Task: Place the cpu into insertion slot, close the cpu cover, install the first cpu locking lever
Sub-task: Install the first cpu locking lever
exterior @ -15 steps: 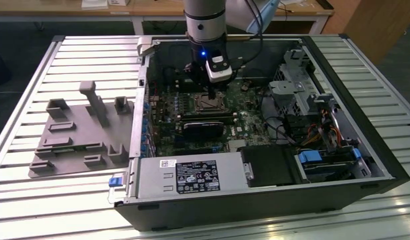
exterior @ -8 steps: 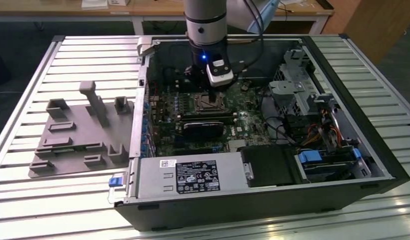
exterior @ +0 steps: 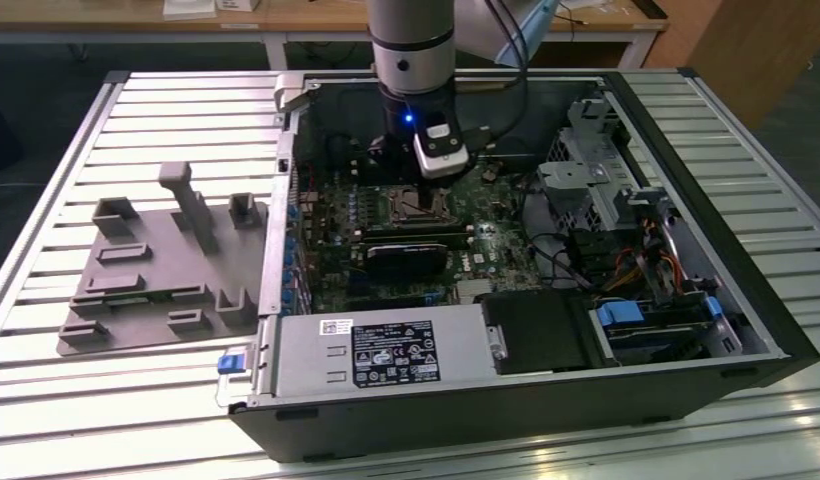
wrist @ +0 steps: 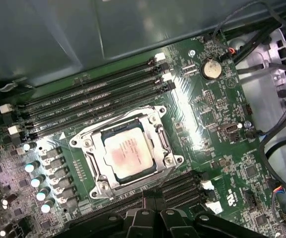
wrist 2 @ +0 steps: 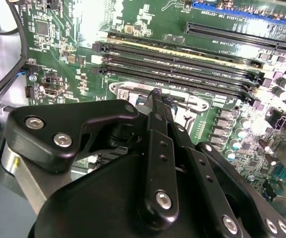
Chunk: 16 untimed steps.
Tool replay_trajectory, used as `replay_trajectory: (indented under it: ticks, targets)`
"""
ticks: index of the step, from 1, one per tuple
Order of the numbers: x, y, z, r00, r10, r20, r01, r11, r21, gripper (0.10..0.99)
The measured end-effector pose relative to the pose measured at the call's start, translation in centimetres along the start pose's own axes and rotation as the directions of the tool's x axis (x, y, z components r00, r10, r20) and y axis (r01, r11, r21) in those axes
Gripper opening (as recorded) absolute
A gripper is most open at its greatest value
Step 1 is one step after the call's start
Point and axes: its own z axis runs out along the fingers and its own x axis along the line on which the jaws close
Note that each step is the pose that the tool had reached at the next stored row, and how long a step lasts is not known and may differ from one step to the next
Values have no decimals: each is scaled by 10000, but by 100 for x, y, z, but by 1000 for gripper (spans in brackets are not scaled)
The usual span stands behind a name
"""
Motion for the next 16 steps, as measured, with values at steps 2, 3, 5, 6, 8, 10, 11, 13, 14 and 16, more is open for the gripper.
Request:
replay_trajectory:
  ticks: [2,3,5,6,8,10,11,13,14,16]
  targets:
    - [-2,-9,3,10000,0,0,0,10000,0,102]
    - [-4,-16,7,10000,-2,0,2,10000,0,102]
    - [-4,-31,17,10000,-17,0,17,10000,-3,102]
    - [-3,-39,22,10000,-35,0,35,10000,-5,102]
    - [3,-51,34,10000,-91,0,91,10000,-15,102]
    - [19,-62,44,9998,-177,-1,177,9998,-26,102]
    - [32,-69,50,9997,-241,-2,241,9997,-34,102]
    - [50,-76,63,9991,-421,-4,421,9991,-59,102]
    - [57,-79,68,9986,-524,-5,524,9986,-73,102]
    - [70,-84,79,9976,-697,-6,697,9975,-99,102]
